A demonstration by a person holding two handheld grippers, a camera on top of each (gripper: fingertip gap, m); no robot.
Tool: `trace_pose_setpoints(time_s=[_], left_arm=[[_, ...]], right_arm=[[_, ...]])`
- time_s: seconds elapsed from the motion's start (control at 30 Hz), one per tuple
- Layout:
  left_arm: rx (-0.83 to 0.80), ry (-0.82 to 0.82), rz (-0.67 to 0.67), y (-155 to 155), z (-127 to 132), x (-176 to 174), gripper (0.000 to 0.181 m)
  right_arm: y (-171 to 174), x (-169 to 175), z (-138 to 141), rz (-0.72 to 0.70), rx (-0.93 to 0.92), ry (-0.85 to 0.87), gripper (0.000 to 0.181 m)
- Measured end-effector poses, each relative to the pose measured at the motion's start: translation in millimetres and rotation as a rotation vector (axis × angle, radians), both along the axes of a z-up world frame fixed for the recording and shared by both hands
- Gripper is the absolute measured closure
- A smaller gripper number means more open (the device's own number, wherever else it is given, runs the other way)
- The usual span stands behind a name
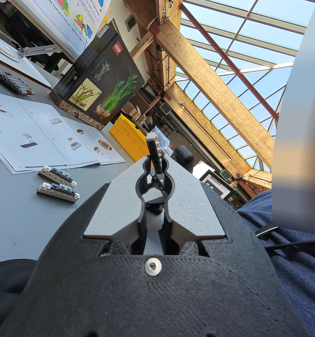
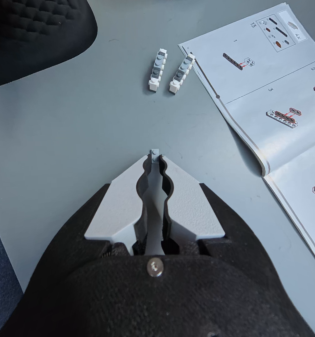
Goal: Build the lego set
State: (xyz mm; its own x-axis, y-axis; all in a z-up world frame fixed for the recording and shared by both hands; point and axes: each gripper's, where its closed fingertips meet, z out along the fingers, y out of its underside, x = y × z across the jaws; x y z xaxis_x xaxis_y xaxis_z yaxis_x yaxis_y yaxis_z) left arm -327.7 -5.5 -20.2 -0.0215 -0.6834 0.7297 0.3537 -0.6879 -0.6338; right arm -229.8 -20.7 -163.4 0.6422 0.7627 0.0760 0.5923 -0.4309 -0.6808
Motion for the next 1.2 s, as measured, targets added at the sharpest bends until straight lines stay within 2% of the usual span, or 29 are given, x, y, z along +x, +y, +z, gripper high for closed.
trace_pose_setpoints(time_s=[0.07, 0.17, 0.2, 0.23, 0.3, 0.33, 0.37, 0.5, 0.67, 1.0, 1.2], left_arm=[[0.000, 0.010, -0.001, 0, -1, -1, 0.173], [-0.023, 0.035, -0.041, -4, -7, 4, 0.173], [-0.032, 0.048, -0.058, -7, -11, 8, 0.173], [-0.034, 0.056, -0.070, -9, -13, 12, 0.173], [-0.024, 0.067, -0.098, -14, -15, 20, 0.173], [-0.011, 0.067, -0.111, -16, -14, 24, 0.173], [0.004, 0.064, -0.125, -19, -12, 28, 0.173], [0.034, 0.066, -0.169, -27, -4, 36, 0.173], [0.057, 0.091, -0.187, -31, -1, 40, 0.173], [0.052, 0.093, -0.205, -35, 0, 42, 0.173], [0.084, 0.221, -0.164, -33, -8, 44, 0.173]], right_arm=[[0, -1, 4, 0.005, 0.009, 0.023, 0.175], [18, 1, 45, -0.070, 0.130, 0.259, 0.175], [24, 4, 52, -0.102, 0.092, 0.381, 0.175], [22, 1, 57, -0.105, -0.058, 0.543, 0.175], [15, -14, 110, -0.027, -0.269, 1.019, 0.176], [14, -15, 133, -0.007, -0.312, 1.185, 0.176], [13, -19, 142, 0.008, -0.359, 1.249, 0.176], [0, -42, 159, 0.090, -0.483, 1.341, 0.176], [-7, -55, 152, 0.107, -0.522, 1.298, 0.176], [-10, -57, 145, 0.103, -0.489, 1.208, 0.175], [-9, -56, 137, 0.067, -0.443, 1.126, 0.175]])
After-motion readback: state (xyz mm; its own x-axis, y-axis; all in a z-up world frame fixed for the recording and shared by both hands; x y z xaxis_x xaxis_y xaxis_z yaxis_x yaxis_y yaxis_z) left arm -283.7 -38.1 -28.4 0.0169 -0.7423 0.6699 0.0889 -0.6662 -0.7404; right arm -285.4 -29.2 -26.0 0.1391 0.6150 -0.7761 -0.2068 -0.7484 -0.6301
